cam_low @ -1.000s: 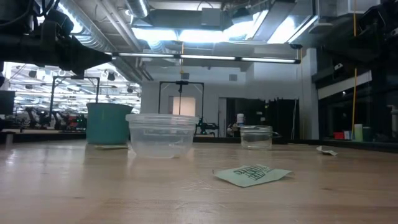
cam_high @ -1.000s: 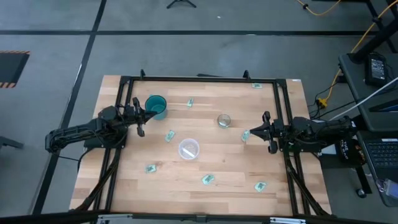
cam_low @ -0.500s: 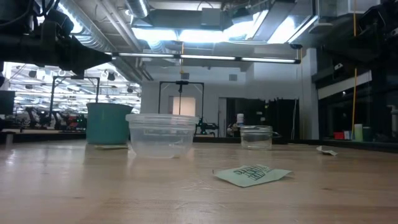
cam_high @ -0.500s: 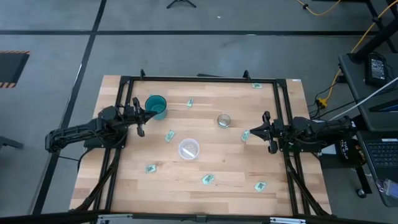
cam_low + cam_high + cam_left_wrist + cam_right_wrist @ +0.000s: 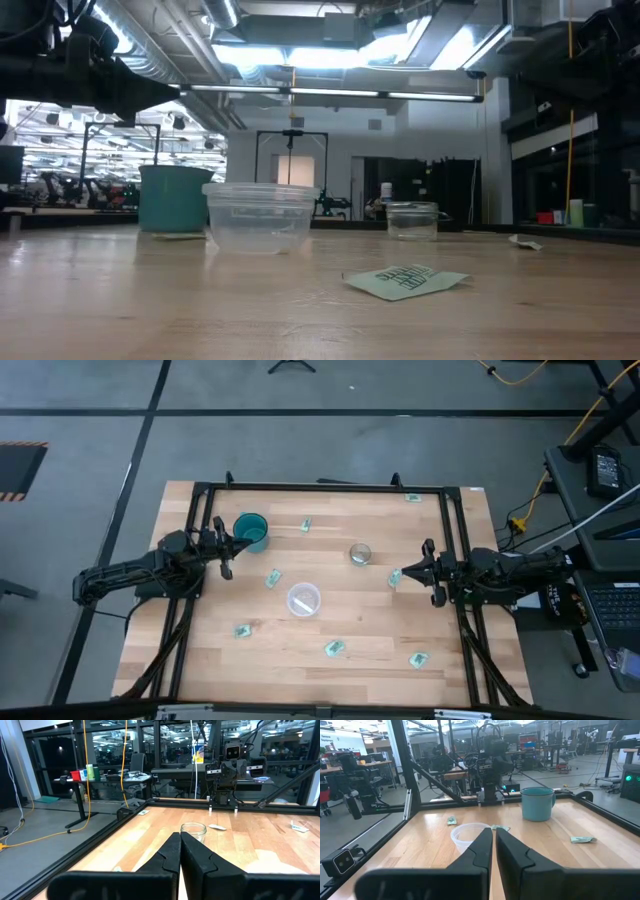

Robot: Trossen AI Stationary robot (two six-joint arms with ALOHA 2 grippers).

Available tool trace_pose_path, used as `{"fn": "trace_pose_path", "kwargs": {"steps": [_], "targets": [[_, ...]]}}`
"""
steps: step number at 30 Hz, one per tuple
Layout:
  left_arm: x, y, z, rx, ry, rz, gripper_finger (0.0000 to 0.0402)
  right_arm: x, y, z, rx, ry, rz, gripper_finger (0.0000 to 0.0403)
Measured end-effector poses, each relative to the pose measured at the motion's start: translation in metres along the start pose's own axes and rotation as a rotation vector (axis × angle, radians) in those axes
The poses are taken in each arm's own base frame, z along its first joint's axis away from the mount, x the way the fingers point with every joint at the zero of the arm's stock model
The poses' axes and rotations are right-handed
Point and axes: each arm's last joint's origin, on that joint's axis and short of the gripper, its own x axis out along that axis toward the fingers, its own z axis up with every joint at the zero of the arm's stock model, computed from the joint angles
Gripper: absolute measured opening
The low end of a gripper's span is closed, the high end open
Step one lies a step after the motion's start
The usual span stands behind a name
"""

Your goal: Pick and place Stevia / Truvia into bins

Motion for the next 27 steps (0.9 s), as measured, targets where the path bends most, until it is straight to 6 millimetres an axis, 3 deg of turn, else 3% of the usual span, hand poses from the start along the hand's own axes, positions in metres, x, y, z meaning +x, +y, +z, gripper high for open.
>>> {"fn": "trace_pose_path", "kwargs": {"steps": [27], "targets": [[0.0000, 0.0000, 0.0000, 0.000, 0.000, 0.000, 0.0004, 0.0000, -0.0005, 0.0008, -0.028, -0.010, -0.020, 0.0028]]}}
